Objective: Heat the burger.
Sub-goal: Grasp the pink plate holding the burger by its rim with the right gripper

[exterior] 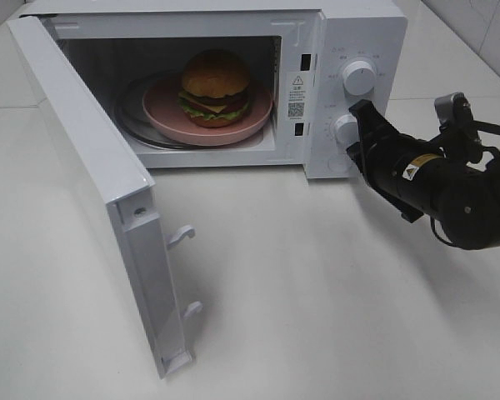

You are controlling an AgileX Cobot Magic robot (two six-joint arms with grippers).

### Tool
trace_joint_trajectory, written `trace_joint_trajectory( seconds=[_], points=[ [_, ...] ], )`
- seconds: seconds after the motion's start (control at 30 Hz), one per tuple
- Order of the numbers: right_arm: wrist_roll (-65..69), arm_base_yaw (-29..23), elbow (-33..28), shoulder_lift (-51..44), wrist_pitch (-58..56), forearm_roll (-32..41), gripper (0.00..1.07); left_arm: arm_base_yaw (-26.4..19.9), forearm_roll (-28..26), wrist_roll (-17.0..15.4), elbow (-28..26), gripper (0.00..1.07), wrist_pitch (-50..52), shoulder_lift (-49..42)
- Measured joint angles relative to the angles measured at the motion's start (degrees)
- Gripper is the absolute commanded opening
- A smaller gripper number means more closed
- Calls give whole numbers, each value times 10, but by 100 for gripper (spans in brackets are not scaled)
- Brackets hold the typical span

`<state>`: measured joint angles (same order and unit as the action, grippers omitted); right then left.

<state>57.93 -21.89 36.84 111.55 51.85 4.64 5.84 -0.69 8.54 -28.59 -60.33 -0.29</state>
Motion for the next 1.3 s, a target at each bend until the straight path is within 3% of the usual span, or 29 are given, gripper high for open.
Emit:
trace_joint_trajectory(
  seconds=[0.27,0.37,0.4,0.47,0.57,0.6,0.77,0.93,1.1,1.3],
  points=[
    [-162,0,-48,-38,13,-75,1,0,0,0,0,0,0,0],
    [-265,0,-59,-61,4,-147,1,0,0,0,0,0,0,0],
    [-265,0,-59,-61,4,-147,1,0,0,0,0,0,0,0],
    [-311,0,-60,-85,-29,-225,1,0,0,0,0,0,0,0],
    [-316,0,-60,-91,-38,-248,1,0,0,0,0,0,0,0],
    [-318,0,-60,-100,-57,-290,2,0,0,0,0,0,0,0],
    [-294,0,-61,-138,-139,-370,2,0,0,0,0,0,0,0],
    [-253,0,-61,-170,-205,-404,2,0,0,0,0,0,0,0],
    [-143,0,-62,-229,-308,-505,2,0,0,0,0,0,0,0],
    [-33,0,-62,-271,-352,-595,2,0,0,0,0,0,0,0]
  ],
)
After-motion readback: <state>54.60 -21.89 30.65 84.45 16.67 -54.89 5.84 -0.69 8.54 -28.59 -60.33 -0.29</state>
